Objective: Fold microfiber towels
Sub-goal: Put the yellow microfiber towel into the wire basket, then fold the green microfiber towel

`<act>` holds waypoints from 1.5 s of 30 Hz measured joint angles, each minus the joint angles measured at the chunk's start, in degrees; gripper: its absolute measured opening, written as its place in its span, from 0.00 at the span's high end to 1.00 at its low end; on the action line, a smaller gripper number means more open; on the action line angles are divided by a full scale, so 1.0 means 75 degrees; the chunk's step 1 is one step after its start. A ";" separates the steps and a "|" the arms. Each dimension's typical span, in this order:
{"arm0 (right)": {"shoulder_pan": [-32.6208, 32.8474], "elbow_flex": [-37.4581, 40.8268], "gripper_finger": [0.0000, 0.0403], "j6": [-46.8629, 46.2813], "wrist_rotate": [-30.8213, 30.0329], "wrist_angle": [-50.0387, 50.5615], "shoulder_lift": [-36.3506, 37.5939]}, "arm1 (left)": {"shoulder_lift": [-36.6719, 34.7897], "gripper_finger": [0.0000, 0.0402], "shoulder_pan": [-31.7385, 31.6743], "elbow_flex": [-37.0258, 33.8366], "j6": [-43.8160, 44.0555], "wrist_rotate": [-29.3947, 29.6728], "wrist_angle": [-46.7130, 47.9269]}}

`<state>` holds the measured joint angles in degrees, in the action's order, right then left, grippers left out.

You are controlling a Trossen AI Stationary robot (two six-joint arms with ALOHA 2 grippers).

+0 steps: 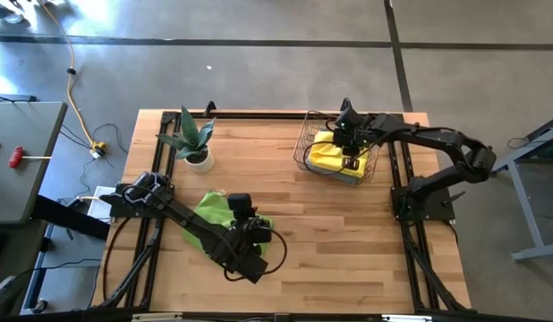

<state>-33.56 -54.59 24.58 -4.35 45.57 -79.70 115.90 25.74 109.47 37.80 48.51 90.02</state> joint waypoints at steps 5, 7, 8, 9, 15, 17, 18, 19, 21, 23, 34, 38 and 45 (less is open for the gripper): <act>-0.0044 0.0006 0.77 0.0116 0.0034 0.0005 -0.0576 | -0.0002 0.71 0.0000 0.0000 -0.0002 -0.0035 0.0000; -0.0041 0.0017 0.77 0.0127 -0.0140 -0.0191 -0.0801 | 0.0000 0.71 0.0000 0.0000 -0.0002 -0.0035 -0.0001; -0.0041 0.0017 0.77 0.0125 -0.0158 -0.0380 -0.0885 | 0.0000 0.71 0.0000 0.0000 -0.0002 -0.0026 -0.0001; -0.0044 0.0017 0.77 0.0128 -0.0152 -0.0560 -0.0957 | 0.0000 0.71 0.0000 0.0000 -0.0002 -0.0010 0.0000; 0.0035 -0.0054 0.77 0.0186 -0.0158 -0.1546 -0.1014 | 0.0000 0.71 0.0000 0.0000 -0.0002 0.0009 0.0000; 0.0035 -0.0084 0.77 0.0183 -0.0158 -0.1907 -0.1014 | 0.0000 0.71 0.0000 0.0000 -0.0005 0.0014 0.0000; 0.0035 -0.0085 0.77 0.0175 -0.0155 -0.2117 -0.1014 | 0.0000 0.71 0.0000 0.0000 -0.0002 0.0018 -0.0001; 0.0035 -0.0085 0.77 0.0154 -0.0160 -0.2336 -0.1014 | 0.0000 0.71 0.0000 0.0000 -0.0002 0.0023 0.0000; 0.0025 -0.0085 0.77 0.0049 -0.0193 -0.2937 -0.1014 | 0.0000 0.71 0.0000 0.0000 0.0000 0.0070 -0.0001; 0.0024 -0.0089 0.77 -0.0125 -0.0199 -0.3380 -0.1012 | 0.0000 0.71 0.0000 0.0000 0.0017 0.0076 0.0000; 0.0614 -0.0693 0.77 -0.1469 -0.0104 -0.1318 0.0442 | 0.0000 0.71 0.0026 0.0000 0.0333 -0.1019 -0.0007; 0.1266 -0.0699 0.77 -0.2333 0.0734 -0.1144 0.1363 | 0.0000 0.71 0.0069 0.0000 0.1018 -0.1959 -0.0050; 0.3266 0.0067 0.77 -0.3684 0.1481 -0.2416 0.2098 | 0.0000 0.71 0.0618 0.0000 0.1682 -0.2413 -0.0054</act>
<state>-9.07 -54.09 -3.05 6.75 27.46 -63.96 115.90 30.37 109.47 50.41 30.41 89.61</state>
